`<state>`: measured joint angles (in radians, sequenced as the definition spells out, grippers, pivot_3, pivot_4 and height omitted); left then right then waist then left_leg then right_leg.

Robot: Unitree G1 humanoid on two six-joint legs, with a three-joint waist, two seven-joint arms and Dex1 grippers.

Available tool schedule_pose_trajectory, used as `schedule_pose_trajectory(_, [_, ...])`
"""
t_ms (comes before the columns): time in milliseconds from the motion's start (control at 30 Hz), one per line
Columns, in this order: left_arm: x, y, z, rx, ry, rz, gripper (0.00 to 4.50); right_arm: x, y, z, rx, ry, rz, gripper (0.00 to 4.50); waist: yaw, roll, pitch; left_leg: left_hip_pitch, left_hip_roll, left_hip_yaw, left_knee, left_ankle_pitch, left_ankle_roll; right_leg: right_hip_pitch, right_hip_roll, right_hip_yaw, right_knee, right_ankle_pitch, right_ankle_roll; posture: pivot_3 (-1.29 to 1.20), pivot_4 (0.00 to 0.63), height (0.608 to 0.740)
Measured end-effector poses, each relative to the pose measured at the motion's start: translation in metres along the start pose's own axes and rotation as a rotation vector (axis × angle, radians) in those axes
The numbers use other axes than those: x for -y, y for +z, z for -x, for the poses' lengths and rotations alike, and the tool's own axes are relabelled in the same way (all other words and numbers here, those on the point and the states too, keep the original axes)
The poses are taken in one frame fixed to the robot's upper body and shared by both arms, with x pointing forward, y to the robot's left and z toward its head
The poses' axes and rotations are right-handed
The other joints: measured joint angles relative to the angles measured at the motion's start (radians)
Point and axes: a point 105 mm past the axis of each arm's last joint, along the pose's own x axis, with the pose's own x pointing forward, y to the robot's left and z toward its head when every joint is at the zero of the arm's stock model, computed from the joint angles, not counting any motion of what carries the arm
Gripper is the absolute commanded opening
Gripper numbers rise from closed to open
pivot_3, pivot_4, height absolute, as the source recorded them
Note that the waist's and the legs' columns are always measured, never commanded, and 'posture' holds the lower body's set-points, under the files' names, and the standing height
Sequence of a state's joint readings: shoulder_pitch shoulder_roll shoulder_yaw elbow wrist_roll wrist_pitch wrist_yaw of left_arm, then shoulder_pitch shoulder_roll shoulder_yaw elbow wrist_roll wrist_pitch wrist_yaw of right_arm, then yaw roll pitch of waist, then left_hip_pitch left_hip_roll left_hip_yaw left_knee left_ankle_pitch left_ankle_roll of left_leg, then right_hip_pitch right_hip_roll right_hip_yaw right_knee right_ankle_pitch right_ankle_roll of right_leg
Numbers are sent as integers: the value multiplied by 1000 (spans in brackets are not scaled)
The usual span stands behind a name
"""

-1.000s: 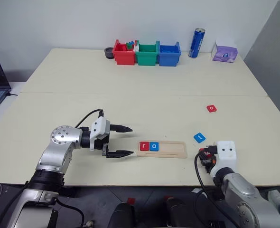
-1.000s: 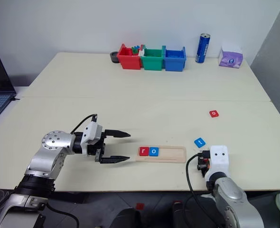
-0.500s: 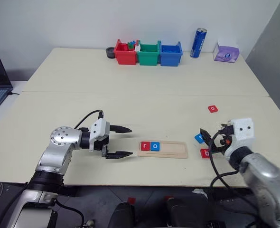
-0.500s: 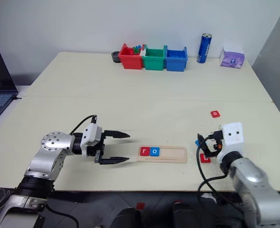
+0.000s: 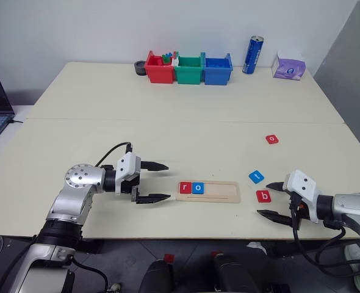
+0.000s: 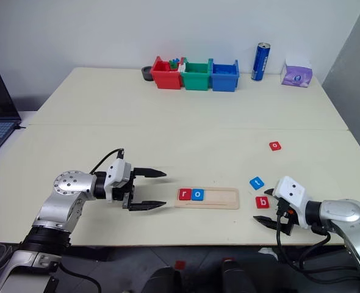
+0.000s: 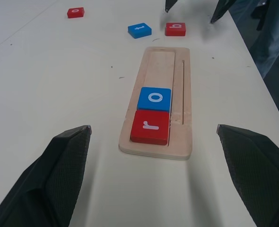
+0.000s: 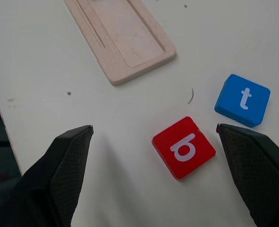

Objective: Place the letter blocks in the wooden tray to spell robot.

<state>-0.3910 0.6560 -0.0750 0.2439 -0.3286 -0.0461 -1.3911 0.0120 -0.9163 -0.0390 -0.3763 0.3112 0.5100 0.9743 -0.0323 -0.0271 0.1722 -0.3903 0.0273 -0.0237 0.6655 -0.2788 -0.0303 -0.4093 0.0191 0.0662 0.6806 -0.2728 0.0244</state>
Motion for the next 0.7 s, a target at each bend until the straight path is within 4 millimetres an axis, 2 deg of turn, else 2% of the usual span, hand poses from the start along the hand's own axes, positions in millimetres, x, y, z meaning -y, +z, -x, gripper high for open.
schedule_pose_trajectory(167, [2, -5, 2, -2, -2, 5, 4500, 9, -5, -5, -37, 31, 47, 4445, 1, 0, 0, 0, 0, 0, 0, 0, 0, 0, 0, 0, 0, 0, -1, 0, 150, 740])
schedule_pose_trajectory(200, [3, -5, 2, -2, -3, 5, 4500, 10, -8, -6, -44, 37, 46, 4289, 1, 0, 0, 0, 0, 0, 0, 0, 0, 0, 0, 0, 0, 1, -1, 0, 150, 740])
schedule_pose_trajectory(267, [3, -6, 2, -3, -6, 6, 4500, 11, -11, -9, -52, 55, 39, 3850, 1, 0, 0, 0, 0, 0, 0, 0, 0, 0, -1, 0, 0, 1, -2, 0, 150, 740])
schedule_pose_trajectory(467, [6, -6, 2, -2, -16, 17, 4500, 16, -12, -13, -50, 68, 30, 1694, 1, 0, 0, 0, 0, -1, 0, 0, 0, 0, -1, -1, 0, 3, -4, 0, 150, 740])
schedule_pose_trajectory(500, [7, -5, 1, 1, -23, 19, 4500, 16, -11, -13, -49, 70, 31, 1460, 1, 0, 0, 0, 1, -1, 0, 0, 0, 0, -1, -1, 0, 3, -4, 0, 150, 740])
schedule_pose_trajectory(700, [12, 3, 1, 50, -79, 61, 4500, 11, -7, -15, -36, 86, 23, 1462, 1, 0, 0, 0, 1, -1, 0, 0, 0, 0, -1, -1, 1, 3, -4, 0, 150, 740])
